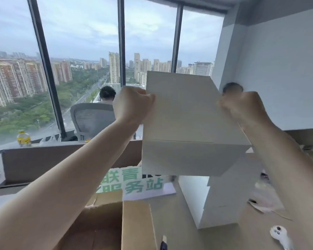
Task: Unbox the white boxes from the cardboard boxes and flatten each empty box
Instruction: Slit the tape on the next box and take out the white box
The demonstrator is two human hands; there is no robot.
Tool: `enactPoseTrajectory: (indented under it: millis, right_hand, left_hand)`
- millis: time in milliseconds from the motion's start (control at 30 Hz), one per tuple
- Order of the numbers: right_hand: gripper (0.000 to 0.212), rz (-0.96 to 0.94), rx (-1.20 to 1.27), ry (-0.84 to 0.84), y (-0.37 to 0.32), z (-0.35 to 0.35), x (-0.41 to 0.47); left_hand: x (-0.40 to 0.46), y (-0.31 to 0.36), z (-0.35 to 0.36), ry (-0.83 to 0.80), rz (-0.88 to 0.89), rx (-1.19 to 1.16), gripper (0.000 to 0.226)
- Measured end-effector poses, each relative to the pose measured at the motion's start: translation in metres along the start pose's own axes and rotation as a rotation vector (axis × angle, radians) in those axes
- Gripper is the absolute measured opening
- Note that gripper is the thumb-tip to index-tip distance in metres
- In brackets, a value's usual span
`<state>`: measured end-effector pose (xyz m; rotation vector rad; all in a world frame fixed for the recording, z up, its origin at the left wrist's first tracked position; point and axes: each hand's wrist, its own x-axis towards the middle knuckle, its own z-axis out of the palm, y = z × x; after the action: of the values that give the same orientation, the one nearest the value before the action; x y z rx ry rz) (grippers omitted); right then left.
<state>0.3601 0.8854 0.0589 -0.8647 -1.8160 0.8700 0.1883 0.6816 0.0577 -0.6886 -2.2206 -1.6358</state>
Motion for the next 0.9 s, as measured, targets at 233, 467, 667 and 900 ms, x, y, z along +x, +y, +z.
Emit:
enactPoseTrajectory:
  millis: [233,467,667,900]
  right_hand:
    - [0.018,-0.025,-0.039,-0.129,0.041,-0.076,0.124]
    - [0.023,0.059,-0.079,-0.219,0.112,-0.085,0.219]
    - [0.037,-0.085,-0.249,-0.43,0.144,-0.074,0.249]
    - [0.039,0.013,-0.323,-0.537,0.167,-0.082,0.278]
  left_hand:
    - [0.021,0.07,0.133,-0.059,-0.016,0.001,0.011]
    - [0.026,0.081,0.225,-0.103,-0.105,0.039,0.008]
    - [0.022,0.069,0.251,-0.172,-0.171,0.058,0.013]
    - [0.021,0.06,0.256,-0.283,-0.241,-0.192,0.023]
